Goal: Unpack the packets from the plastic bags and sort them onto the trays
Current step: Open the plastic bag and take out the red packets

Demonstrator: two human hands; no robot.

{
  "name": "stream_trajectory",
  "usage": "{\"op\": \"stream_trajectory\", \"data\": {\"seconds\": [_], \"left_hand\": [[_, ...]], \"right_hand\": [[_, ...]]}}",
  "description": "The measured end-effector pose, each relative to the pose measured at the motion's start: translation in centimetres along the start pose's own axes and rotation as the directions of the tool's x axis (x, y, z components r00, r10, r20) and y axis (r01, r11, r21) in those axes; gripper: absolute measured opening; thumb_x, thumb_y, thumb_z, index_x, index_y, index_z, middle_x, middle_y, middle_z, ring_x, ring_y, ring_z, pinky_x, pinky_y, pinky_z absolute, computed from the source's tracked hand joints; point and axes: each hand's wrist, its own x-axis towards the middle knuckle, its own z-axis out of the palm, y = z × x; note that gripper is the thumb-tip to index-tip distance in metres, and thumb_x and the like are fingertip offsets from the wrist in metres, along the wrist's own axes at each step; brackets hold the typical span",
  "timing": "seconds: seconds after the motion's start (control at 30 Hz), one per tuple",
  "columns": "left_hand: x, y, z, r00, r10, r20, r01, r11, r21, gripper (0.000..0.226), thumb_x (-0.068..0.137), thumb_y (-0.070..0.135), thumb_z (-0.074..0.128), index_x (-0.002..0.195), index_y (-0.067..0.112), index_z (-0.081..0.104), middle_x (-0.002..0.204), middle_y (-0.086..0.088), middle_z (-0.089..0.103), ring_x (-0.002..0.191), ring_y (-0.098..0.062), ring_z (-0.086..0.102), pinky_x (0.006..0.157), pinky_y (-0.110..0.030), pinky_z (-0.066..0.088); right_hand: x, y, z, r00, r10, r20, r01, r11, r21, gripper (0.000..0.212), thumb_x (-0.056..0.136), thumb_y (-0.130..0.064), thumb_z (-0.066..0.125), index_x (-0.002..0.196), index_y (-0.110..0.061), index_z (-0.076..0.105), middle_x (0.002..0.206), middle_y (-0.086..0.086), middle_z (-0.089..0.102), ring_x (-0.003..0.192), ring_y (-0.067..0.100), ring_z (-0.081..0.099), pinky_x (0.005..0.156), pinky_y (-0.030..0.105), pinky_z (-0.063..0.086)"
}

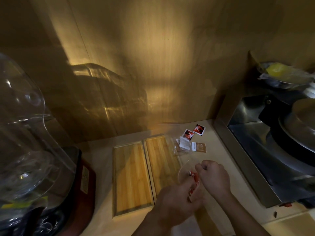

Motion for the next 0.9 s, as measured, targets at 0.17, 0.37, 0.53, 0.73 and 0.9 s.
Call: {"op": "stream_trajectory", "data": {"seconds": [0.17, 0.37, 0.53, 0.73, 0.9], "left_hand": [[0.5, -0.5, 0.3, 0.993, 0.036, -0.117, -0.018, 0.988, 0.153, 0.028, 0.093, 0.034, 0.034, 0.107, 0.018, 0.053, 0.106, -0.013, 0.067, 0.1, -0.035, 0.06, 0.078, -0.041, 0.046], [2.1, -0.6, -2.7, 0.974, 0.193, -0.122, -0.145, 0.934, 0.326, 0.015, 0.091, 0.013, 0.042, 0.098, 0.009, 0.054, 0.104, -0.011, 0.057, 0.097, -0.031, 0.058, 0.076, -0.042, 0.046], [3.8, 0.4, -5.9, 0.907, 0.419, -0.039, -0.351, 0.804, 0.481, 0.01, 0.08, -0.001, 0.052, 0.084, 0.005, 0.059, 0.089, -0.014, 0.064, 0.083, -0.033, 0.063, 0.059, -0.037, 0.048], [3.6, 1.3, -9.1, 0.894, 0.439, -0.096, -0.355, 0.821, 0.446, 0.016, 0.082, -0.001, 0.05, 0.09, 0.011, 0.058, 0.101, -0.007, 0.062, 0.094, -0.026, 0.057, 0.067, -0.029, 0.036], [2.4, 2.8, -11.8, 0.864, 0.474, -0.171, -0.396, 0.848, 0.353, 0.012, 0.089, 0.012, 0.049, 0.088, 0.007, 0.06, 0.09, -0.006, 0.062, 0.081, -0.011, 0.051, 0.064, -0.018, 0.036]], "right_hand": [[0.0, 0.5, 0.0, 0.999, -0.003, -0.033, 0.004, 0.999, 0.043, 0.04, 0.081, -0.023, 0.056, 0.046, -0.013, 0.039, 0.048, 0.003, 0.045, 0.056, 0.026, 0.051, 0.049, 0.028, 0.029], [0.5, 1.4, -0.9, 1.0, -0.011, -0.017, 0.018, 0.898, 0.439, 0.039, 0.084, -0.011, 0.058, 0.047, -0.001, 0.049, 0.04, 0.0, 0.044, 0.044, 0.011, 0.043, 0.051, 0.029, 0.033], [0.6, 3.4, -1.3, 0.996, 0.075, 0.051, -0.083, 0.547, 0.833, 0.03, 0.09, -0.014, 0.052, 0.065, 0.001, 0.057, 0.045, 0.0, 0.041, 0.04, 0.007, 0.034, 0.04, 0.018, 0.027], [-0.1, 5.9, 0.1, 0.917, -0.16, 0.366, -0.23, 0.538, 0.811, 0.037, 0.063, -0.009, 0.066, 0.1, -0.012, 0.064, 0.098, 0.003, 0.068, 0.082, 0.002, 0.065, 0.067, 0.013, 0.048], [-0.2, 6.2, 2.4, 0.815, -0.21, 0.54, -0.355, 0.556, 0.751, 0.065, 0.065, 0.004, 0.066, 0.127, -0.005, 0.049, 0.108, 0.01, 0.064, 0.087, 0.003, 0.066, 0.07, 0.008, 0.051]]}}
